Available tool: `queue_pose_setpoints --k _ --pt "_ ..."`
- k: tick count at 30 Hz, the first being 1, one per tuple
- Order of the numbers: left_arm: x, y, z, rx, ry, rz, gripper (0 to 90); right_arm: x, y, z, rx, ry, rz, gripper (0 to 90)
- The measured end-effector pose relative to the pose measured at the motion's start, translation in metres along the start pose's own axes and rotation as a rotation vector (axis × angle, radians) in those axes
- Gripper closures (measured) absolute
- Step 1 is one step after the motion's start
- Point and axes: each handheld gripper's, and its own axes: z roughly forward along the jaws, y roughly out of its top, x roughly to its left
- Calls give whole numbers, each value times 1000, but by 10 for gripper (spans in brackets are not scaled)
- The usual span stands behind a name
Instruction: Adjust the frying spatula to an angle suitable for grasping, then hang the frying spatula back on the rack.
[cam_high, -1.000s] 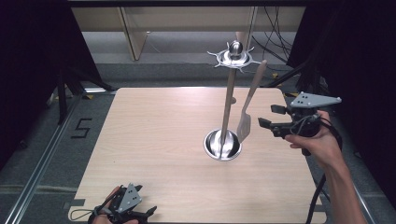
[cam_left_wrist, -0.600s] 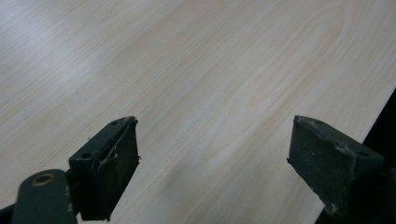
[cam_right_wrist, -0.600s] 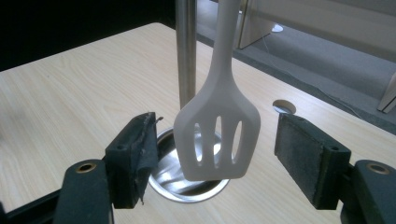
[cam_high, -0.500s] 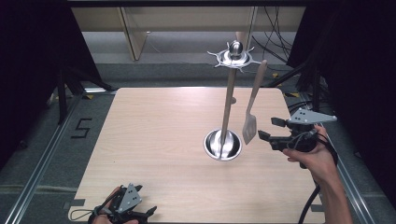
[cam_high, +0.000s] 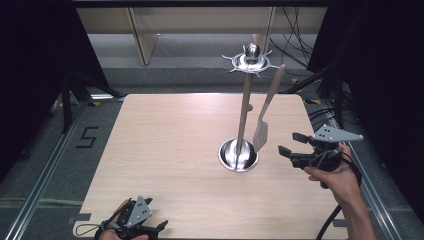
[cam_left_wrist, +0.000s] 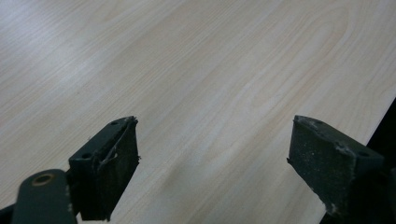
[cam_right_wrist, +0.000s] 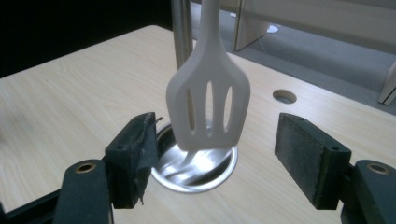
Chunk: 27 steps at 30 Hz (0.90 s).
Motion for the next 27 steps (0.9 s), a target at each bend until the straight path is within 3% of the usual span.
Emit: queue_pose_setpoints --k 5,6,7,9,11,13,14,16,17,18,21,25,26,27 --pt "-1 0 1 -10 7 -2 152 1 -15 3 17 0 13 308" --pt "1 2 0 21 6 32 152 2 -17 2 26 -5 14 307" --pt "0 1 0 9 3 16 152 2 -20 3 16 -3 18 306" --pt "1 2 1 20 4 27 152 2 -22 1 21 -5 17 305" --pt "-1 1 2 2 0 -9 152 5 -27 3 18 0 18 299" --pt "0 1 4 -7 -5 -11 152 7 -28 4 23 -1 33 298" --pt "0 2 3 4 -2 4 152 6 -30 5 21 6 15 295" --pt "1 2 2 12 1 19 152 10 -33 7 24 0 43 293" --pt "1 2 2 13 -2 20 152 9 -34 9 16 5 17 293" --pt "1 2 1 21 -2 29 152 13 -35 9 37 13 46 292" --pt "0 2 1 11 -6 24 152 16 -39 13 52 15 24 290" --pt "-1 2 1 8 -7 10 152 25 -42 17 74 28 44 287" --pt "0 2 1 7 -8 21 152 25 -43 18 70 32 13 287" --pt "0 2 2 9 -10 22 152 27 -44 18 78 34 11 287"
